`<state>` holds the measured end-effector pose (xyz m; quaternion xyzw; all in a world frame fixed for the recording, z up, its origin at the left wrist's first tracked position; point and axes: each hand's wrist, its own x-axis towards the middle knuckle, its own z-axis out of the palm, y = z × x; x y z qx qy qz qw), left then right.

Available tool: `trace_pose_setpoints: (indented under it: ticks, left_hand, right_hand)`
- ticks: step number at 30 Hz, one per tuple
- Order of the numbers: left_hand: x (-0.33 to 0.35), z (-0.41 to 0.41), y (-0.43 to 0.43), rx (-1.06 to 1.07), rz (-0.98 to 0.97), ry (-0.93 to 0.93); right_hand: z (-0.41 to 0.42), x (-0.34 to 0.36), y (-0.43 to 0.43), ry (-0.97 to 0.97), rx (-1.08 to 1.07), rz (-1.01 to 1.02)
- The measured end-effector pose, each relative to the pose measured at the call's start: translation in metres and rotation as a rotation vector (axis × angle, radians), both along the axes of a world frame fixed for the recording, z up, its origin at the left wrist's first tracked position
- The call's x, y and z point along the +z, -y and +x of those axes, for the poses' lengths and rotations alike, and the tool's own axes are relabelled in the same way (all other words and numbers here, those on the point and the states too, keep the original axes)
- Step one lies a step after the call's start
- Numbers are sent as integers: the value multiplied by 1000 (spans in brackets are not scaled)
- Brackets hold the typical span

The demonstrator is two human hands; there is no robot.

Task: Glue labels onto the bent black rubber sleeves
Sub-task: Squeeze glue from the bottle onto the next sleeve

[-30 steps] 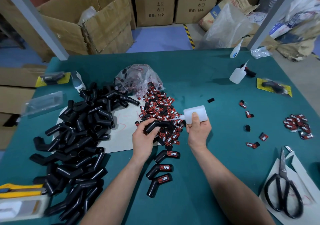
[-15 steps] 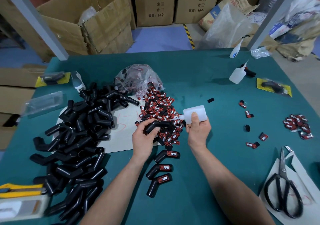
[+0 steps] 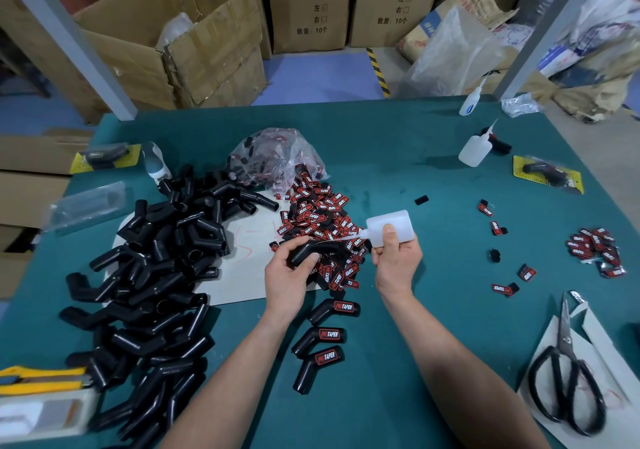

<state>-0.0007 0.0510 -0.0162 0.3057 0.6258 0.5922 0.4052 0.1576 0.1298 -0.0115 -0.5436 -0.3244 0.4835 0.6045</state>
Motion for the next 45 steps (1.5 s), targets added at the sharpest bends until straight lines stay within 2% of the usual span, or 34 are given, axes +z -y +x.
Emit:
trace_pose_setpoints:
  ticks: [24,45]
  left_hand:
    - [-1,0,0,25,12,69]
    - [-5,0,-2,43,39,12]
  right_hand:
    - [0,4,4,14,0,21]
    - [0,8,3,12,-59,40]
